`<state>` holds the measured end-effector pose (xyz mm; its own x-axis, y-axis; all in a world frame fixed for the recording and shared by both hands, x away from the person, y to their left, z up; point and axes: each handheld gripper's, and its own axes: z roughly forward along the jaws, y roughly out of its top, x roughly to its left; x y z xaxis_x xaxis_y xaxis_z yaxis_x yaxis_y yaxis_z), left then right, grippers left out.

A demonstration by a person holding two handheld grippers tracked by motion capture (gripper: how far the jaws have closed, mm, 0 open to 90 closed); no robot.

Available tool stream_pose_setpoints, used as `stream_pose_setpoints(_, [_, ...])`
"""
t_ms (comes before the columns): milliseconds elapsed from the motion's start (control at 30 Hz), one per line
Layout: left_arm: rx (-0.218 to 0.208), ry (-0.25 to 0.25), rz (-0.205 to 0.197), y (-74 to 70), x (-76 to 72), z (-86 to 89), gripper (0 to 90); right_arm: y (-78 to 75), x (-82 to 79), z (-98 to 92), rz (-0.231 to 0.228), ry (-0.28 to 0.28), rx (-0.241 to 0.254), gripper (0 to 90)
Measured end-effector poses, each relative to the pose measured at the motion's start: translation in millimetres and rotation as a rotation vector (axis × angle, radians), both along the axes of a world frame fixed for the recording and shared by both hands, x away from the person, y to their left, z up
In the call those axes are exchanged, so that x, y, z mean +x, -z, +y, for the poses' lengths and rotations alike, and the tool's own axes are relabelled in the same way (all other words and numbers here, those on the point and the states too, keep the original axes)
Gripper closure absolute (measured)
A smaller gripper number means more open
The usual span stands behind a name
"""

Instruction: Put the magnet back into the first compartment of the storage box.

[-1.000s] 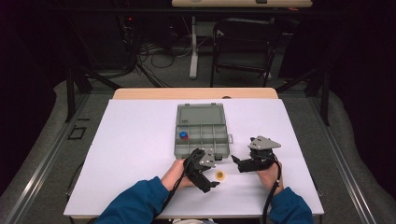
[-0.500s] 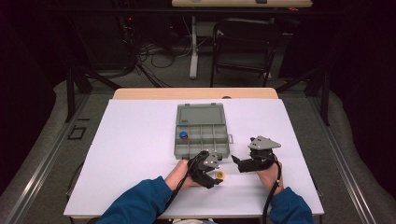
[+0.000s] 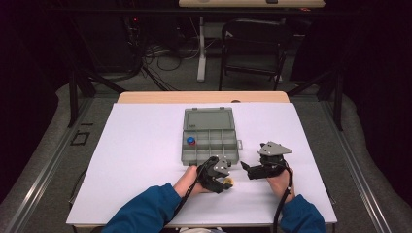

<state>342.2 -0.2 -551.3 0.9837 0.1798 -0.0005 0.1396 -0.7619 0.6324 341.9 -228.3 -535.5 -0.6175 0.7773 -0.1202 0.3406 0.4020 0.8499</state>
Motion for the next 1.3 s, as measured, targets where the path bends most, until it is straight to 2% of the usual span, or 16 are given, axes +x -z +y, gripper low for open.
stream_pose_setpoints(167, [-0.017, 0.003, 0.015, 1.3, 1.5, 0.1, 60.8, -0.1, -0.1, 0.2, 0.000, 0.000, 0.000, 0.0])
stream_pose_setpoints(600, [-0.025, -0.006, 0.012, -0.5, 2.0, 4.6, 61.5, -0.1, -0.2, 0.2, -0.001, -0.001, -0.001, 0.0])
stream_pose_setpoints(1300, [-0.022, -0.050, -0.044, -16.0, 2.7, 28.9, 61.6, -0.4, -0.4, -0.2, -0.004, 0.001, -0.005, 0.0])
